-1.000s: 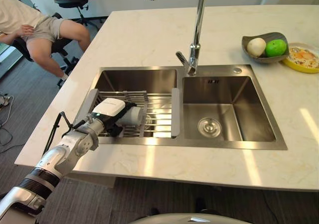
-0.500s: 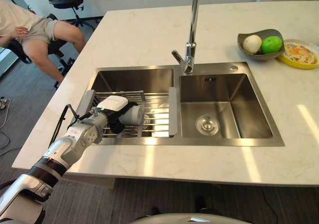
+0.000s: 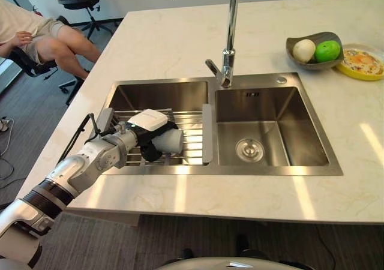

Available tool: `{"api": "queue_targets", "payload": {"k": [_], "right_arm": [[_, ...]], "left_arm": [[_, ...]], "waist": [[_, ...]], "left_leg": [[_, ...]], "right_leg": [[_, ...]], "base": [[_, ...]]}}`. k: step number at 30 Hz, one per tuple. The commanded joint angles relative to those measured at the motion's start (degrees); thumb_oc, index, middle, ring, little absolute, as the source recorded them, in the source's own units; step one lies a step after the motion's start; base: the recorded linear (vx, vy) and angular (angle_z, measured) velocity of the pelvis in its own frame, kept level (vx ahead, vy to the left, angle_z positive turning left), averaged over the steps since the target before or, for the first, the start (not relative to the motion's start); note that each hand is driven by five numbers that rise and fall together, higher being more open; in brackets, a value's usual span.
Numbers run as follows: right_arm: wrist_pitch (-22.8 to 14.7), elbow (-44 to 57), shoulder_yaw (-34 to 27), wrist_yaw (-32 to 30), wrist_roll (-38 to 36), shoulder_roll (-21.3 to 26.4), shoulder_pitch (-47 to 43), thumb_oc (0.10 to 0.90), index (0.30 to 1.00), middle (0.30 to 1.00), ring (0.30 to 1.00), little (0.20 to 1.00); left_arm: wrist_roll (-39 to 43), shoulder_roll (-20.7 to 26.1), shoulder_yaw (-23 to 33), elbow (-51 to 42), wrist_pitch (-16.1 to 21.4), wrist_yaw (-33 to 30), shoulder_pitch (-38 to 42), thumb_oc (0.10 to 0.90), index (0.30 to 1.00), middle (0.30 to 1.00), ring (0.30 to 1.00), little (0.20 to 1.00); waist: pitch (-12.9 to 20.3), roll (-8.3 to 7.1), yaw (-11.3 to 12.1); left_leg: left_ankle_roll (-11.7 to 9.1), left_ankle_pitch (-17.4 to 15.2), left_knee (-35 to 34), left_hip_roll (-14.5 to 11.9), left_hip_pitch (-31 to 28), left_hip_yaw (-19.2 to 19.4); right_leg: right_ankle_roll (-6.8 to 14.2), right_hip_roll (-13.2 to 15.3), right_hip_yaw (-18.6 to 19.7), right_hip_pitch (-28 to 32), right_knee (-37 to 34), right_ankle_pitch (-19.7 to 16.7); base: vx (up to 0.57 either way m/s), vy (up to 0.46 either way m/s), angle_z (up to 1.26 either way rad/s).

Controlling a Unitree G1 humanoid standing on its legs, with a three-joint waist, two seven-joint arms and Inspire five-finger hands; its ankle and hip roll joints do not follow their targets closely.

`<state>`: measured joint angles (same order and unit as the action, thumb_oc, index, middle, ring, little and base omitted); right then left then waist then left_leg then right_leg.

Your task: Place the dishes in the dishwasher.

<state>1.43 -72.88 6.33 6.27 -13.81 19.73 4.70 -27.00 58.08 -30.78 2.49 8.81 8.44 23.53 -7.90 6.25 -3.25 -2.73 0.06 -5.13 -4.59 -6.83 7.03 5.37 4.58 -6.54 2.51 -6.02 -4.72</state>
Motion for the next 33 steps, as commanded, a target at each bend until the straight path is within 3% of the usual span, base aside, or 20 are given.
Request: {"api": "queue_targets", "payload": {"k": [1, 6, 8, 17, 20, 21, 23, 24, 25, 26, 29, 33], "right_arm": [[-1.58, -0.57, 1.98, -0.02, -2.18, -1.66, -0.35, 0.800, 0.900, 0.900, 0.900, 0.900], [-2.00, -0.25, 1.97, -0.61, -2.05, -2.22, -0.43, 0.800, 0.900, 0.900, 0.900, 0.900], [-2.15, 0.09, 2.32, -0.98, -2.03, -2.78, -0.83, 0.800, 0.900, 0.900, 0.900, 0.900], [-2.32, 0.42, 3.78, -1.06, -1.56, -3.64, -1.70, 0.800, 0.900, 0.900, 0.900, 0.900], [-2.38, 0.19, 3.27, -1.89, -1.32, -2.63, -2.13, 0.800, 0.900, 0.900, 0.900, 0.900], [-2.47, 0.07, 2.72, -2.13, -1.02, -1.93, -2.10, 0.800, 0.900, 0.900, 0.900, 0.900], [-2.58, -0.28, 1.24, -2.36, -0.39, -0.75, -0.64, 0.800, 0.900, 0.900, 0.900, 0.900], [-2.58, -0.26, 1.18, -2.35, -0.37, -0.70, -0.65, 0.800, 0.900, 0.900, 0.900, 0.900], [-2.48, -0.34, 0.58, -2.33, -0.51, -0.28, -0.43, 0.800, 0.900, 0.900, 0.900, 0.900], [-2.35, -0.54, 0.02, -2.35, -0.68, -0.08, -0.11, 0.800, 0.900, 0.900, 0.900, 0.900], [-2.14, -1.33, -0.23, -2.01, -0.78, -0.19, -0.14, 0.800, 0.900, 0.900, 0.900, 0.900], [-1.96, -0.66, -0.92, -1.39, -1.80, -0.40, -0.07, 0.800, 0.900, 0.900, 0.900, 0.900]], "left_arm": [[-2.33, 3.96, 10.25, -2.47, 1.22, -9.77, 4.01, 0.400, 0.300, 0.300, 0.300, 0.300], [-2.79, 2.76, 19.95, -7.38, 1.62, -14.76, -2.43, 0.400, 0.300, 0.300, 0.300, 0.300], [-0.49, -0.37, 26.15, -10.13, 1.93, -17.55, -7.02, 0.400, 0.300, 0.300, 0.300, 0.300], [6.44, -9.36, 40.21, -19.09, 3.50, -21.90, -16.92, 0.400, 0.300, 0.300, 0.300, 0.300], [10.79, -13.71, 43.54, -20.32, 4.28, -25.76, -17.44, 0.400, 0.300, 0.300, 0.300, 0.300], [12.06, -15.19, 44.57, -20.53, 4.80, -26.76, -17.40, 0.400, 0.300, 0.300, 0.300, 0.300], [15.86, -18.01, 45.83, -20.73, 5.91, -27.66, -17.30, 0.400, 0.300, 0.300, 0.300, 0.300], [15.92, -18.06, 45.86, -20.79, 5.90, -27.60, -17.29, 0.400, 0.300, 0.300, 0.300, 0.300], [17.03, -18.28, 46.05, -20.76, 6.37, -27.57, -17.16, 0.400, 0.300, 0.300, 0.300, 0.300], [18.16, -18.57, 46.89, -21.10, 6.90, -27.40, -17.85, 0.400, 0.300, 0.300, 0.300, 0.300], [19.54, -19.26, 48.79, -21.46, 7.77, -26.97, -19.45, 0.400, 0.300, 0.300, 0.300, 0.300], [20.31, -19.83, 48.22, -20.66, 8.27, -26.02, -19.21, 0.400, 0.300, 0.300, 0.300, 0.300]], "waist": [[1.15, -3.92, 0.36], [1.15, -4.09, 1.57], [1.22, -4.02, 2.30], [-0.39, -3.54, 4.21], [-3.18, -3.31, 5.89], [-3.17, -3.23, 5.58], [-3.12, -3.35, 5.86], [-3.05, -3.28, 5.77], [-3.05, -3.35, 5.63], [-3.02, -3.31, 5.76], [-3.07, -3.11, 6.03], [-1.51, -3.17, 4.70]], "left_leg": [[-2.76, -2.93, 0.13, -1.83, -1.64, -1.70], [-3.73, -1.13, 0.13, -2.96, -1.01, -3.15], [-4.29, -0.28, 0.13, -3.84, -1.18, -3.98], [-5.91, 1.56, 3.04, -6.45, -0.01, -7.20], [-6.62, 6.01, 5.52, -5.87, 4.85, -9.75], [-7.02, 7.96, 5.14, -5.52, 7.53, -10.27], [-8.24, 10.24, 3.55, -7.39, 10.30, -3.72], [-8.13, 10.57, 3.54, -7.33, 10.61, -3.83], [-8.55, 11.14, 4.16, -8.47, 11.01, -1.58], [-8.81, 10.59, 5.16, -9.38, 10.56, -0.25], [-9.39, 8.29, 8.34, -10.65, 8.04, -1.02], [-10.88, 6.24, 9.00, -14.80, 1.26, 3.42]], "right_leg": [[4.47, 2.31, -0.72, 4.10, 1.02, 5.23], [3.37, 1.41, -1.93, 4.63, 1.02, 5.69], [2.52, 0.58, -2.55, 5.37, 1.02, 6.34], [0.04, -2.26, -3.91, 7.18, 1.02, 8.68], [-0.28, -2.06, -5.76, 6.59, 1.02, 8.80], [-0.27, -1.53, -8.01, 5.77, 1.02, 9.00], [0.08, 0.10, -13.99, 5.22, 1.02, 9.98], [0.08, 0.14, -14.13, 4.99, 1.02, 9.72], [0.18, 0.72, -15.81, 4.83, 1.02, 9.48], [0.05, 1.18, -17.08, 4.56, 1.02, 9.21], [-0.30, 2.01, -19.12, 4.38, 1.02, 8.76], [0.67, 4.21, -23.87, 2.53, 1.02, 7.57]], "base": [[0.00, -0.106, 0.11], [-0.02, -0.106, 0.19], [-0.01, -0.166, 0.27], [0.00, -0.149, 0.15], [-0.14, -0.079, 0.29], [-0.25, -0.093, 0.87], [-0.21, -0.087, 0.93], [-0.13, -0.032, 1.11], [-0.12, -0.026, 1.31], [-0.20, -0.033, 1.55], [-0.20, 0.038, 1.06], [-0.22, 0.129, 0.73]]}}
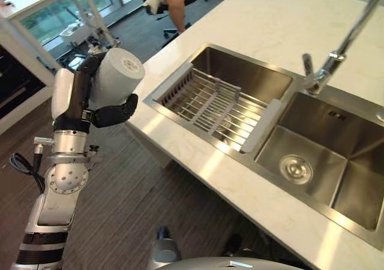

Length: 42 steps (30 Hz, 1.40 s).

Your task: Place the dishes in the dishwasher.

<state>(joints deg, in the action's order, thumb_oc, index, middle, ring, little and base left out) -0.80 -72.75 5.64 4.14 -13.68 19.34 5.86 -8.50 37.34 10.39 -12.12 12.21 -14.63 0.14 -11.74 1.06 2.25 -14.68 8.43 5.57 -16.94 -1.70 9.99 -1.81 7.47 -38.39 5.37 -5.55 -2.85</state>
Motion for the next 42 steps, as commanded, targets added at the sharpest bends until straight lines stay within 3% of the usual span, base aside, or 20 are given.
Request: {"api": "queue_targets", "payload": {"k": [1, 5, 7, 9, 12, 13, 15, 16, 17, 18, 19, 20, 21, 22, 23, 24, 26, 29, 34, 42], "right_arm": [[0.25, -0.61, -0.49, 0.78, -2.24, -0.06, -1.08, 0.800, 0.900, 0.900, 0.900, 0.900], [0.22, 0.37, -1.40, 0.94, -3.02, -0.35, -0.61, 0.800, 0.900, 0.900, 0.900, 0.900], [-0.01, 1.00, -2.18, 0.65, -3.76, -0.63, 0.06, 0.800, 0.900, 0.900, 0.900, 0.900], [0.17, 1.26, -2.74, 0.70, -3.99, -1.22, -0.01, 0.800, 0.900, 0.900, 0.900, 0.900], [-0.06, 2.01, -3.42, 0.55, -3.84, -2.38, 0.93, 0.800, 0.900, 0.900, 0.900, 0.900], [-0.13, 2.25, -3.13, 0.72, -3.66, -3.37, 1.51, 0.800, 0.900, 0.900, 0.900, 0.900], [-0.31, 3.33, -2.41, 0.83, -3.43, -4.42, 1.88, 0.800, 0.900, 0.900, 0.900, 0.900], [-0.31, 3.34, -2.55, 0.82, -3.44, -4.54, 1.85, 0.800, 0.900, 0.900, 0.900, 0.900], [-0.39, 3.31, -2.77, 1.30, -4.76, -5.21, 2.05, 0.800, 0.900, 0.900, 0.900, 0.900], [-0.68, 3.35, -2.58, 1.27, -5.55, -5.39, 1.81, 0.800, 0.900, 0.900, 0.900, 0.900], [-0.69, 3.32, -2.69, 1.27, -5.55, -5.45, 1.80, 0.800, 0.900, 0.900, 0.900, 0.900], [-0.92, 3.60, -2.01, 0.95, -7.12, -5.22, 1.19, 0.800, 0.900, 0.900, 0.900, 0.900], [-1.02, 3.96, -1.60, 0.65, -7.26, -5.12, 1.03, 0.800, 0.900, 0.900, 0.900, 0.900], [-1.02, 3.97, -1.66, 0.65, -7.26, -5.14, 1.00, 0.800, 0.900, 0.900, 0.900, 0.900], [-1.42, 4.98, -0.49, 0.23, -7.39, -4.55, 0.23, 0.800, 0.900, 0.900, 0.900, 0.900], [-1.56, 5.75, -0.05, 0.08, -7.41, -4.21, 0.01, 0.800, 0.900, 0.900, 0.900, 0.900], [-1.75, 6.22, -0.05, -0.40, -7.49, -3.97, -0.16, 0.800, 0.900, 0.900, 0.900, 0.900], [-1.89, 6.47, 0.80, -1.24, -7.53, -3.62, -1.54, 0.800, 0.900, 0.900, 0.900, 0.900], [-2.23, 8.68, 2.59, -2.60, -6.48, -3.49, -3.87, 0.800, 0.900, 0.900, 0.900, 0.900], [-3.12, 14.03, 4.84, -2.95, -6.17, -3.43, -5.21, 0.800, 0.900, 0.900, 0.900, 0.900]], "left_arm": [[1.70, 0.99, 6.82, -5.95, 5.06, -2.99, 4.40, 0.400, 0.300, 0.300, 0.300, 0.300], [1.32, 1.23, 5.38, -6.22, 5.53, -2.31, 5.32, 0.400, 0.300, 0.300, 0.300, 0.300], [1.02, 1.50, 4.86, -6.92, 5.74, -1.66, 5.54, 0.400, 0.300, 0.300, 0.300, 0.300], [-0.55, 1.47, 5.06, -7.04, 5.45, -1.63, 5.32, 0.400, 0.300, 0.300, 0.300, 0.300], [-8.52, 3.18, 4.47, -7.92, 4.72, -3.83, 6.08, 0.400, 0.300, 0.300, 0.300, 0.300], [-9.40, 3.03, 4.02, -7.67, 4.70, -4.68, 6.53, 0.400, 0.300, 0.300, 0.300, 0.300], [-10.01, 3.52, -0.23, -6.14, 5.08, -5.61, 10.04, 0.400, 0.300, 0.300, 0.300, 0.300], [-10.08, 3.64, -0.55, -5.81, 5.16, -5.77, 10.43, 0.400, 0.300, 0.300, 0.300, 0.300], [-11.28, 3.39, -6.15, -4.78, 5.48, -5.43, 13.62, 0.400, 0.300, 0.300, 0.300, 0.300], [-11.09, 2.95, -9.28, -4.49, 5.46, -4.38, 14.86, 0.400, 0.300, 0.300, 0.300, 0.300], [-11.10, 2.97, -9.47, -4.37, 5.45, -4.41, 15.07, 0.400, 0.300, 0.300, 0.300, 0.300], [-9.39, 1.83, -13.56, -3.81, 5.66, -2.79, 16.99, 0.400, 0.300, 0.300, 0.300, 0.300], [-8.58, 1.05, -15.07, -2.98, 5.72, -2.44, 17.67, 0.400, 0.300, 0.300, 0.300, 0.300], [-8.57, 1.05, -15.13, -2.92, 5.73, -2.46, 17.78, 0.400, 0.300, 0.300, 0.300, 0.300], [-6.90, -0.78, -18.16, -1.90, 5.67, -1.02, 18.57, 0.400, 0.300, 0.300, 0.300, 0.300], [-6.46, -1.53, -19.26, -1.34, 5.63, -0.40, 18.74, 0.400, 0.300, 0.300, 0.300, 0.300], [-5.96, -1.96, -19.94, -1.61, 5.81, 0.23, 18.68, 0.400, 0.300, 0.300, 0.300, 0.300], [-4.59, -2.14, -20.87, -1.25, 5.91, 0.87, 18.03, 0.400, 0.300, 0.300, 0.300, 0.300], [-1.75, -1.72, -20.28, -0.15, 5.62, 0.02, 14.90, 0.400, 0.300, 0.300, 0.300, 0.300], [-1.85, -1.00, -20.24, 1.24, 5.25, -0.67, 13.35, 0.400, 0.300, 0.300, 0.300, 0.300]], "waist": [[2.56, 2.12, -1.12], [3.16, 1.91, -2.61], [3.36, 1.93, -3.26], [3.83, 1.36, -3.65], [3.23, -1.06, -2.55], [2.74, -1.55, -2.82], [1.98, -3.28, -4.66], [2.02, -3.50, -4.44], [2.67, -4.52, -6.28], [2.57, -4.86, -6.65], [2.72, -4.83, -6.72], [2.35, -5.39, -6.83], [2.22, -5.74, -6.96], [2.26, -5.77, -7.16], [1.81, -6.58, -6.80], [1.64, -6.83, -6.54], [1.41, -7.16, -6.36], [1.44, -7.62, -4.34], [3.45, -7.65, -2.37], [4.81, -8.15, -2.14]], "left_leg": [[0.77, -2.16, -1.62, -3.02, -4.68, 1.02], [0.06, -2.47, -0.75, -4.71, -7.09, 4.48], [0.34, -5.23, -3.06, -4.12, -8.16, 7.39], [1.52, -9.78, -5.64, -2.37, -8.41, 8.91], [5.17, -14.37, -5.98, 3.33, -6.83, 5.49], [5.49, -14.67, -6.36, 3.95, -6.48, 4.88], [7.25, -14.42, -6.41, 6.42, -5.24, 1.93], [7.37, -14.38, -6.39, 6.67, -5.08, 2.00], [9.04, -13.87, -6.95, 9.37, -3.96, -3.99], [10.02, -13.06, -6.83, 10.89, -2.89, -7.57], [10.00, -13.38, -6.91, 10.85, -2.92, -7.80], [11.46, -12.53, -6.83, 13.54, -1.49, -14.09], [12.03, -12.04, -7.04, 14.87, -1.03, -17.11], [12.02, -11.83, -7.05, 14.94, -0.80, -17.36], [12.46, -11.30, -7.34, 17.32, -0.86, -21.51], [12.54, -10.81, -7.44, 18.20, -0.60, -22.91], [12.25, -10.54, -7.34, 18.81, -0.62, -24.32], [11.62, -10.11, -7.58, 19.28, -0.47, -25.84], [10.18, -9.70, -8.81, 17.62, -1.64, -25.08], [9.87, -9.77, -9.95, 16.10, -2.74, -22.34]], "right_leg": [[8.17, 1.75, 6.96, -0.54, 0.55, 5.15], [9.43, 4.56, 2.60, -1.75, 0.60, 1.98], [11.39, 7.55, -0.40, -3.02, 0.94, -1.73], [12.94, 10.03, -0.90, -3.76, 1.07, -3.99], [15.86, 14.66, -0.39, -3.42, 2.53, -7.38], [16.19, 15.43, 1.48, -3.77, 3.95, -7.51], [15.95, 15.87, 10.70, -5.68, 7.40, -7.91], [15.99, 16.17, 10.95, -6.08, 7.72, -7.83], [15.43, 12.02, 25.26, -6.46, 9.31, -5.71], [14.86, 8.69, 30.73, -6.11, 10.19, -3.38], [14.96, 8.69, 30.57, -6.08, 10.41, -2.88], [13.08, 3.42, 35.79, -4.95, 10.95, 1.83], [12.07, 0.90, 38.26, -4.44, 11.29, 3.72], [12.07, 0.98, 38.03, -4.55, 11.31, 3.65], [10.69, -2.99, 41.52, -4.55, 12.08, 5.15], [10.11, -4.17, 42.31, -4.93, 12.07, 5.06], [9.93, -4.34, 41.50, -4.37, 11.90, 5.09], [9.12, -3.11, 36.62, -1.20, 9.39, 5.29], [9.33, -2.15, 29.63, 2.88, 4.09, 4.29], [9.35, -2.43, 28.31, 4.21, 0.55, 4.13]], "base": [[-0.27, 0.212, 0.73], [-0.26, 0.263, 1.02], [-0.37, 0.530, 1.27], [-0.19, 0.518, 1.36], [-0.16, 0.493, 0.91], [-0.14, 0.401, 0.62], [-0.13, 0.270, 0.84], [0.01, 0.278, 1.27], [0.10, 0.294, 1.23], [0.13, 0.289, 1.41], [0.13, 0.248, 2.57], [0.14, 0.202, 2.70], [0.11, 0.201, 2.47], [0.16, 0.130, 2.29], [0.14, 0.085, 2.19], [0.15, 0.082, 1.99], [0.08, -0.042, 1.22], [0.11, -0.095, 1.54], [0.14, -0.096, 0.91], [0.03, -0.056, 0.11]]}}
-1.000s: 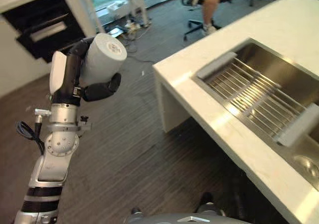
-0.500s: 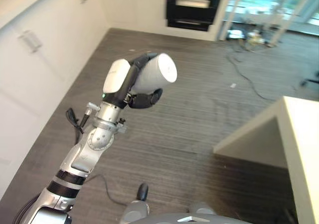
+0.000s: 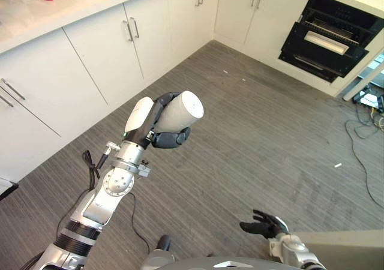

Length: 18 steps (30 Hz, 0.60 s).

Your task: Place the dishes in the dishwasher.

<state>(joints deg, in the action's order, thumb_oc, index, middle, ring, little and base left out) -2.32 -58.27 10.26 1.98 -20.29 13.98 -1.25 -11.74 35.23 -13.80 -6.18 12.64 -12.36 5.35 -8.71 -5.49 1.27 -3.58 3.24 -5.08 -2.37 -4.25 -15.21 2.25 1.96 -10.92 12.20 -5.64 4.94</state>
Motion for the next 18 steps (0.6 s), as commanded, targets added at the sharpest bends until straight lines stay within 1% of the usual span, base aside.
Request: {"api": "queue_targets", "payload": {"k": [1, 2, 3, 4, 7, 8, 10, 14, 18], "right_arm": [[-1.81, 0.53, 0.26, -0.59, 0.35, 1.92, 1.92, 0.800, 0.900, 0.900, 0.900, 0.900], [-1.72, 1.01, 0.35, -0.55, 0.57, 1.94, 2.05, 0.800, 0.900, 0.900, 0.900, 0.900], [-1.47, -4.42, 1.16, -4.62, 0.69, -0.47, -2.57, 0.800, 0.900, 0.900, 0.900, 0.900], [-1.58, -7.52, -0.11, -4.46, 0.99, -1.87, -1.80, 0.800, 0.900, 0.900, 0.900, 0.900], [-1.55, -9.44, -0.61, -3.98, 2.60, -3.12, 0.61, 0.800, 0.900, 0.900, 0.900, 0.900], [-1.45, -10.00, -0.61, -3.97, 2.87, -3.17, 1.29, 0.800, 0.900, 0.900, 0.900, 0.900], [-1.45, -9.99, -0.60, -3.98, 2.87, -3.17, 1.32, 0.800, 0.900, 0.900, 0.900, 0.900], [-1.00, -12.61, -1.99, -4.33, 2.90, -2.64, 2.77, 0.800, 0.900, 0.900, 0.900, 0.900], [-0.62, -14.25, -2.58, -4.49, 3.31, -2.39, 2.73, 0.800, 0.900, 0.900, 0.900, 0.900]], "left_arm": [[1.21, 1.58, 3.97, -4.16, 4.76, -2.93, 7.52, 0.400, 0.300, 0.300, 0.300, 0.300], [1.14, 1.87, 4.04, -3.95, 4.76, -2.91, 7.27, 0.400, 0.300, 0.300, 0.300, 0.300], [1.86, 1.06, 2.58, -3.90, 5.05, -2.52, 7.93, 0.400, 0.300, 0.300, 0.300, 0.300], [2.83, 1.29, 3.14, -4.22, 4.81, -3.16, 6.79, 0.400, 0.300, 0.300, 0.300, 0.300], [3.16, 1.26, 4.97, -4.15, 5.13, -4.37, 4.90, 0.400, 0.300, 0.300, 0.300, 0.300], [2.60, 1.33, 4.74, -3.35, 5.21, -4.94, 4.41, 0.400, 0.300, 0.300, 0.300, 0.300], [2.57, 1.32, 4.70, -3.27, 5.27, -4.99, 4.43, 0.400, 0.300, 0.300, 0.300, 0.300], [1.94, 0.97, 3.96, -3.16, 4.97, -4.90, 4.85, 0.400, 0.300, 0.300, 0.300, 0.300], [2.20, 0.64, 3.90, -3.61, 5.06, -4.58, 4.82, 0.400, 0.300, 0.300, 0.300, 0.300]], "waist": [[1.98, -1.70, -1.54], [2.14, -1.68, -1.60], [2.45, -1.17, -0.66], [2.80, -0.48, -0.53], [3.50, 0.51, -1.75], [3.79, 0.92, -2.81], [3.81, 0.95, -2.71], [4.66, 1.31, -4.48], [4.90, 1.42, -4.85]], "left_leg": [[-1.23, -4.59, 0.52, 1.22, -0.44, 4.19], [-1.24, -4.59, 0.40, 1.03, -0.52, 5.05], [-1.13, -4.69, 0.31, 1.12, -0.59, 5.09], [-0.98, -4.67, 0.17, 1.17, -0.68, 5.37], [-0.73, -5.09, 0.08, 0.90, -1.43, 7.60], [-0.69, -5.22, 0.08, 0.78, -1.87, 8.52], [-0.70, -5.25, 0.08, 0.76, -1.88, 8.62], [-0.82, -5.53, 0.08, 0.70, -2.12, 9.14], [-0.69, -5.73, 0.08, 0.57, -2.41, 9.17]], "right_leg": [[5.31, 3.06, 1.71, -3.00, 0.64, -3.90], [5.35, 3.07, 2.10, -3.28, 0.64, -4.06], [5.39, 3.19, 1.96, -3.38, 0.64, -4.03], [5.52, 3.21, 2.08, -3.52, 0.64, -4.07], [5.56, 3.21, 3.76, -3.75, 0.64, -4.21], [5.50, 3.20, 4.72, -3.96, 0.64, -4.41], [5.50, 3.17, 4.82, -3.98, 0.64, -4.42], [5.42, 2.99, 5.76, -4.05, 0.64, -4.30], [5.27, 2.85, 6.13, -3.92, 0.64, -4.18]], "base": [[0.00, -0.036, -0.43], [0.01, -0.031, -0.56], [0.02, 0.013, -0.48], [0.04, 0.042, -0.46], [0.03, 0.054, -0.45], [0.02, 0.037, -0.60], [0.01, 0.015, -0.51], [0.01, 0.007, -0.26], [0.00, 0.001, -0.11]]}}
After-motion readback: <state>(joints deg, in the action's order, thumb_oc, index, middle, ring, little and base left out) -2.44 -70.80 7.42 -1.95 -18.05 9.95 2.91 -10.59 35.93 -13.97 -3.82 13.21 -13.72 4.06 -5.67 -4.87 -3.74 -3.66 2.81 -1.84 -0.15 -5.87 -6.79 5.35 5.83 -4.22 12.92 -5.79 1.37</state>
